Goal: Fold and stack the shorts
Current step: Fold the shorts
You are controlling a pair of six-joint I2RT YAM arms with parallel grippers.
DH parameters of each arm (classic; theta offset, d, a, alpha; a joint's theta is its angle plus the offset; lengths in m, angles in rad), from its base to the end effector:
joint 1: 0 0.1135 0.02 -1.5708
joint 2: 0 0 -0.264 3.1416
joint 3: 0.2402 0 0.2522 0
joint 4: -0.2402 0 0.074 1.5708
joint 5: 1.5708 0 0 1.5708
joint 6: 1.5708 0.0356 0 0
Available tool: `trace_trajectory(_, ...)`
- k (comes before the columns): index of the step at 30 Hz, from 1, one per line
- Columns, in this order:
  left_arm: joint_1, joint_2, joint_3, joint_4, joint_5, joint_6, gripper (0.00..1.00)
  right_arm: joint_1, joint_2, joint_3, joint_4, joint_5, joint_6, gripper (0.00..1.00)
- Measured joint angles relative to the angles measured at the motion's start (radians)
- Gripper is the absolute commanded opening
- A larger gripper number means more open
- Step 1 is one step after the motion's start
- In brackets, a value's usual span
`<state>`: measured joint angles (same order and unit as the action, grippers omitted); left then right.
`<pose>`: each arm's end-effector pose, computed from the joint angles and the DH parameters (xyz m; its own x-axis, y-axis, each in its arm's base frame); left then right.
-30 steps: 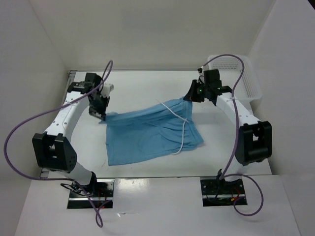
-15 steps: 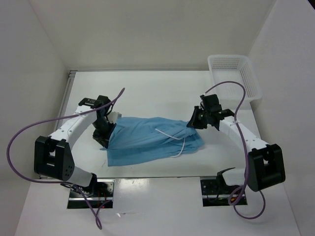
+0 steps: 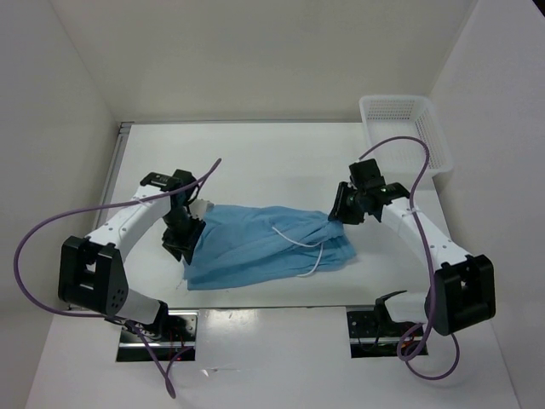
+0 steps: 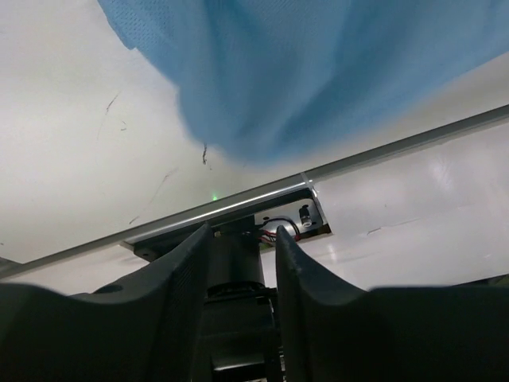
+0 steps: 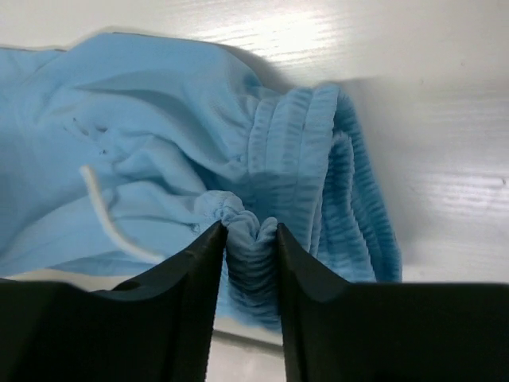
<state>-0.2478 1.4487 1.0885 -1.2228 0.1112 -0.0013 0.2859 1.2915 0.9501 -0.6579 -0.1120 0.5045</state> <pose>0.2287 -0.0619 0.2360 -0.9697 0.2440 0.0123 0.2412 0.9641 -0.1110 0.2457 0.0764 0.2498 -0.8699 0.2450 -0.4281 0.0940 0.9344 0.3437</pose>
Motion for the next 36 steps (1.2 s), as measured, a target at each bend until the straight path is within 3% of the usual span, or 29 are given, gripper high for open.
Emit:
trace_trajectory(4,0.0,-0.001,-0.004,-0.016,-0.002,-0.002,0.47,0.0,-0.017,0.069,-0.102,0.035,-0.006,0.4)
trace_trajectory(10,0.0,-0.015,0.032,-0.039,-0.013,-0.002,0.47,0.013,-0.086,0.166,-0.189,0.095,-0.01,0.12)
trace_trajectory(12,0.0,0.009,0.069,-0.024,-0.031,-0.002,0.47,0.032,-0.064,0.205,-0.195,0.116,-0.007,0.11)
trace_trajectory(13,0.0,0.036,0.092,-0.016,-0.037,-0.002,0.47,0.04,-0.049,0.217,-0.196,0.119,-0.007,0.12)
trace_trajectory(15,0.0,0.093,0.116,0.008,-0.038,-0.002,0.49,0.048,-0.024,0.22,-0.204,0.12,-0.006,0.24)
trace_trajectory(17,0.0,0.141,0.117,0.032,-0.036,-0.002,0.5,0.05,-0.017,0.196,-0.221,0.11,-0.005,0.5)
trace_trajectory(19,-0.007,0.161,0.105,0.049,-0.029,-0.003,0.51,0.05,-0.028,0.15,-0.244,0.092,-0.002,0.63)
trace_trajectory(24,-0.069,0.165,0.051,0.075,0.004,-0.002,0.54,0.051,-0.05,0.083,-0.363,0.066,0.0,0.77)
trace_trajectory(31,-0.132,0.243,-0.039,0.135,0.032,-0.003,0.61,0.051,-0.098,0.087,-0.431,0.083,0.027,0.77)
trace_trajectory(36,-0.139,0.269,-0.036,0.204,0.018,-0.003,0.61,0.051,-0.119,-0.001,-0.344,0.023,0.099,0.8)
